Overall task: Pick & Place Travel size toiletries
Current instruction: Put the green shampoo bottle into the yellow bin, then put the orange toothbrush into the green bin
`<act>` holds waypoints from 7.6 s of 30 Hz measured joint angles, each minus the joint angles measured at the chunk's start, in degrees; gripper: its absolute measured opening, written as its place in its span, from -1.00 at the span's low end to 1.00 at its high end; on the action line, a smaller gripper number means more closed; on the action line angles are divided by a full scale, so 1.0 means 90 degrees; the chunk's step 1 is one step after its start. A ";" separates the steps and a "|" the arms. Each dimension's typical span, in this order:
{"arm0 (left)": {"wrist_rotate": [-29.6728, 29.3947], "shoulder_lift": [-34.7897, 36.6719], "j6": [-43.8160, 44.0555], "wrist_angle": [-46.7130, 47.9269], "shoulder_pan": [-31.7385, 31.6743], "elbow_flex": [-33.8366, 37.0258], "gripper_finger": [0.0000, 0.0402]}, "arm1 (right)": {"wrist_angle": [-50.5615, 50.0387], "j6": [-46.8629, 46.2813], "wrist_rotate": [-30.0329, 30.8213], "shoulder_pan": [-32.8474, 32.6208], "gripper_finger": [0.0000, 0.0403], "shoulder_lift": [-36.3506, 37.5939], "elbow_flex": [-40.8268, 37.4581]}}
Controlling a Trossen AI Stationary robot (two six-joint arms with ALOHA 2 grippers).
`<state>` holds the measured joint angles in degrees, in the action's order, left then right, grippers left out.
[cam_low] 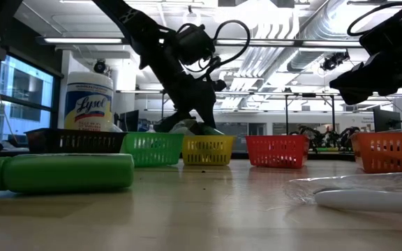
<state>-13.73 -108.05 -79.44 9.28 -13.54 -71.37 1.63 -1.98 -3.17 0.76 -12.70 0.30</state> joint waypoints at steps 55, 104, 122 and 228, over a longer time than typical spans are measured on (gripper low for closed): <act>0.0321 -0.0012 -0.1182 -0.0195 0.0005 0.0007 -0.21 | 0.0012 0.0025 -0.0004 0.0000 -0.99 0.0000 0.0000; 0.0133 0.2569 0.2222 0.1057 0.0799 0.0007 0.17 | 0.0007 0.0008 -0.0045 0.0000 -0.99 -0.0001 -0.0001; 0.1474 0.6092 0.8133 0.3003 0.0920 0.0979 0.06 | 0.0044 0.0006 -0.0036 0.0001 -0.99 0.0001 0.0000; 0.1578 1.1492 0.8020 -0.1343 0.1923 0.7861 -1.00 | 0.0041 -0.0457 -0.0089 0.0002 -0.99 -0.0001 0.0001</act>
<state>0.47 -4.62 -7.26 -2.81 3.77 -0.62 1.99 -6.10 -3.97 0.78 -12.71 0.31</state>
